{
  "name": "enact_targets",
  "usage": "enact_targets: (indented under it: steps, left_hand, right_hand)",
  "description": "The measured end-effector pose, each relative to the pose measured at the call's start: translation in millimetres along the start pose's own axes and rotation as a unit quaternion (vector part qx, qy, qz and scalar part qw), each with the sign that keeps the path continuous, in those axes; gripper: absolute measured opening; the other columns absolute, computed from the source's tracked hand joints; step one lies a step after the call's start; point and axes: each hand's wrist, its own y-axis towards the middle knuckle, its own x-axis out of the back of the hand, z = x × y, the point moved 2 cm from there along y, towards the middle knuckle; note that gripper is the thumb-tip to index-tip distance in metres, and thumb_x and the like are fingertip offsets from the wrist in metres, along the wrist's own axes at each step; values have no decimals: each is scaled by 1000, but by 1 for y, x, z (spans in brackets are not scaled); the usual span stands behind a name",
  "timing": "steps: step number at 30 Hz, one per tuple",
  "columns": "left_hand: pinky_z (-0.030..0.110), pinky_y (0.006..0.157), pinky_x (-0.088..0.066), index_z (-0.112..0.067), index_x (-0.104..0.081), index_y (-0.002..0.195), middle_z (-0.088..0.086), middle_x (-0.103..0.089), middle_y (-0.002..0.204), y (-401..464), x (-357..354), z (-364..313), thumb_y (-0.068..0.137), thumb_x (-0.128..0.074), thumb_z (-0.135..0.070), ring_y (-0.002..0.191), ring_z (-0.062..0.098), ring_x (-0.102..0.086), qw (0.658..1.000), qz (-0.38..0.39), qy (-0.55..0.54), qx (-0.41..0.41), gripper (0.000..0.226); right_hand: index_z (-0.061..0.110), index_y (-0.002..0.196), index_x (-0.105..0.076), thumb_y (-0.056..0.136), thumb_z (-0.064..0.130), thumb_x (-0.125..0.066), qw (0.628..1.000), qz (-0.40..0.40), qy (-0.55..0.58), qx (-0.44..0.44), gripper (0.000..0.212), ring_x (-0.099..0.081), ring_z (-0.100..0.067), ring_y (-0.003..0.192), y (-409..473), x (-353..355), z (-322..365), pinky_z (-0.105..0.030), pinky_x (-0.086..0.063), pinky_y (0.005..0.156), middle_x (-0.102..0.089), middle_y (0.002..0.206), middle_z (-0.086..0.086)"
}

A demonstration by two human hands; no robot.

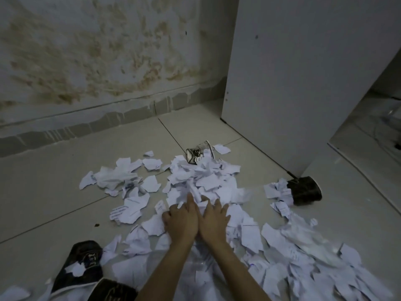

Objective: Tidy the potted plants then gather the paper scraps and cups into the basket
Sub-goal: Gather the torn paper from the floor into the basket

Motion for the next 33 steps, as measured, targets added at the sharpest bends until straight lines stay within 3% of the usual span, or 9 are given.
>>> enact_targets:
  steps: [4, 7, 9, 13, 17, 19, 22, 25, 33]
  left_hand:
    - [37, 107, -32, -6, -60, 121, 19, -60, 124, -4, 5, -4, 100, -15, -44, 119, 30, -51, 989, 2, -143, 44, 62]
    - [39, 104, -36, -8, -60, 120, 18, -57, 129, -8, 6, -9, 99, -21, -47, 120, 32, -52, 955, 15, -288, 70, 60]
    - [40, 105, -38, -7, -58, 123, 19, -55, 130, -12, 5, -11, 99, -24, -47, 119, 33, -51, 938, 27, -336, 79, 58]
    - [47, 107, -37, -6, -54, 127, 20, -56, 129, -14, 4, -15, 96, -30, -51, 119, 34, -52, 909, 48, -402, 99, 60]
    - [44, 104, -39, -4, -41, 135, 19, -52, 132, -18, 12, -19, 94, -46, -41, 118, 34, -52, 884, -9, -446, 135, 56]
    - [41, 97, -44, -2, -42, 133, 20, -53, 129, -22, 19, -21, 92, -53, -31, 113, 34, -54, 866, -35, -476, 150, 51]
    - [37, 79, -46, 0, -63, 96, 21, -65, 101, -25, 24, -23, 89, -53, -29, 87, 31, -60, 859, 5, -491, 148, 32]
    - [33, 68, -44, -5, -60, 68, 13, -62, 75, -31, 34, -25, 88, -52, -31, 68, 27, -56, 852, 38, -502, 145, 34]
    - [34, 83, -45, -6, -62, 116, 16, -64, 114, -56, 64, -25, 91, -47, -46, 98, 28, -59, 783, 99, -599, 135, 49]
  right_hand:
    - [9, 127, -51, 100, 32, -35, 981, -21, 178, 67, 39, -36, -28, 133, -8, -5, 12, -39, -20, 116, -49, 137, -15]
    - [22, 96, -59, 98, 23, -42, 947, -43, 312, 63, 17, -62, -24, 102, -16, -1, 22, -26, -48, 88, -66, 100, -6]
    - [32, 89, -52, 98, 25, -42, 936, -44, 347, 43, 15, -64, -19, 92, -19, 0, 25, -20, -47, 75, -66, 91, -2]
    - [22, 93, -54, 97, 30, -44, 923, -68, 378, 14, 14, -61, -15, 84, -21, 3, 27, -22, -43, 68, -65, 90, -1]
    - [26, 82, -53, 95, 26, -49, 905, -102, 412, 16, 13, -58, -3, 68, -26, 10, 33, -13, -44, 59, -61, 74, 10]
    - [21, 81, -55, 93, 23, -52, 894, -121, 431, 9, 13, -58, -11, 67, -30, 13, 36, -22, -46, 63, -61, 71, 6]
    - [19, 72, -54, 89, 19, -55, 881, -136, 453, -6, 18, -56, -15, 64, -37, 18, 41, -28, -44, 63, -60, 67, 3]
    - [18, 66, -54, 87, 16, -55, 870, -134, 474, -7, 21, -56, -14, 62, -42, 26, 50, -27, -44, 61, -60, 66, 1]
    - [19, 67, -58, 93, 25, -53, 866, -98, 488, 47, 27, -63, -17, 69, -68, 37, 82, -30, -48, 64, -64, 70, -1]
